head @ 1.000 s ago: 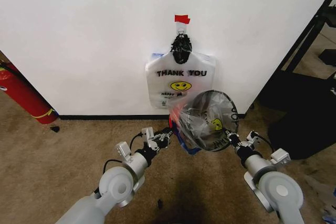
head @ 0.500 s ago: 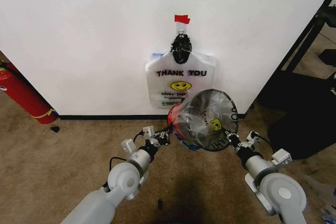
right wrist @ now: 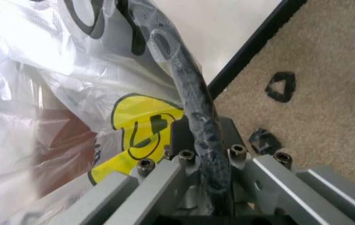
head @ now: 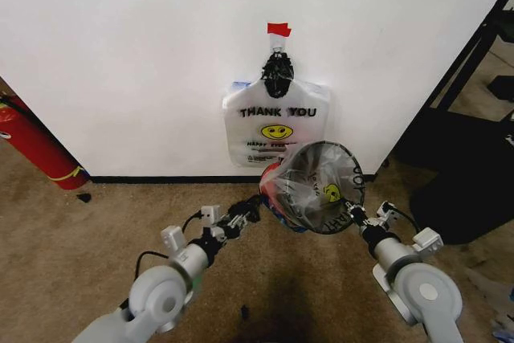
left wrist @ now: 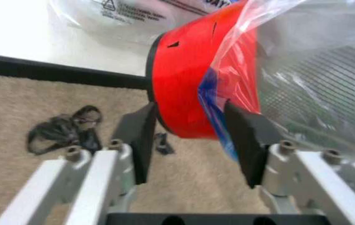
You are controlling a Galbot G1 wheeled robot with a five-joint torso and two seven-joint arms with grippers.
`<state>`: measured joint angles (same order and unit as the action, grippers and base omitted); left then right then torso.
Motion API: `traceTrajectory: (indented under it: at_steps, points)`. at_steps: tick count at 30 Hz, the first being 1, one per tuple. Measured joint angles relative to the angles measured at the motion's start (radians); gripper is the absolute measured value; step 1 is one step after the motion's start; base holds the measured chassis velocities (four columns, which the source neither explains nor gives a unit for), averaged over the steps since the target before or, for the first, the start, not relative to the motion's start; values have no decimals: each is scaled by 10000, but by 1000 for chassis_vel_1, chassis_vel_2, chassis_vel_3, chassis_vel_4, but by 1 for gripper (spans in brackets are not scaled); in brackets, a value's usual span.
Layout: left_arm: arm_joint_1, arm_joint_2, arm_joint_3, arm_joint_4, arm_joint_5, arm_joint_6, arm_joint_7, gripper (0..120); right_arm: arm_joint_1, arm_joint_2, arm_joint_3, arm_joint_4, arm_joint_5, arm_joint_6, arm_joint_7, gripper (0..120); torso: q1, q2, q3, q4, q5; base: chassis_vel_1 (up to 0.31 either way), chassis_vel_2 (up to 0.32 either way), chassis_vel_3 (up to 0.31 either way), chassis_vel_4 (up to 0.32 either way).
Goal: Pick up the garbage bag from the wall and place it over the trash bin.
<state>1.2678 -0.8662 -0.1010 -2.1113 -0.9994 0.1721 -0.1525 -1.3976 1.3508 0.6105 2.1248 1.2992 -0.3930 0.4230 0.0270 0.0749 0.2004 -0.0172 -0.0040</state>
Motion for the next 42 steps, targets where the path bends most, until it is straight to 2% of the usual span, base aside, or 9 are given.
traceTrajectory:
  at_steps: [5,8,12,15,23,28,32,39,42]
  points:
    - [443,211,-295,-553,683,6,-511,65,-59,-102,-147,-35,-500,71,-52,0,0,0,0,1,0,0,0,0,0]
    - [583,360,-591,-1379,915,234,-1488,79,-176,-194,-401,12,-1212,188,-40,0,0,0,0,-1,0,0,0,0,0]
    - [452,615,-652,-2068,896,474,-2023,80,-251,-199,-639,163,-1689,243,97,0,0,0,0,1,0,0,0,0,0]
    - [128,960,-460,-2362,745,578,-2271,70,-291,-183,-901,293,-2137,343,276,0,0,0,0,0,2,0,0,0,0]
    - [-1611,1999,265,-3256,-1174,1668,-2858,38,-392,58,-1562,446,-3645,1036,604,0,0,0,0,-4,0,0,0,0,0]
    - [-1813,2653,312,-3548,-1416,1969,-2831,20,-274,17,-2176,265,-4645,1542,783,0,0,0,0,6,2,0,0,0,0]
    - [-2064,3012,352,-3785,-1997,2535,-3153,4,-163,116,-2691,31,-5670,1946,941,0,0,0,0,-2,-1,0,0,0,0]
    - [-2236,3255,398,-3925,-2647,3006,-3620,0,-12,392,-3492,-217,-6764,2322,1036,0,0,0,0,3,0,0,0,0,0]
    - [-3070,3114,908,-3867,-3212,3254,-4005,0,-69,574,-3811,-322,-7582,2597,1028,0,0,1,-1,4,0,0,0,0,0]
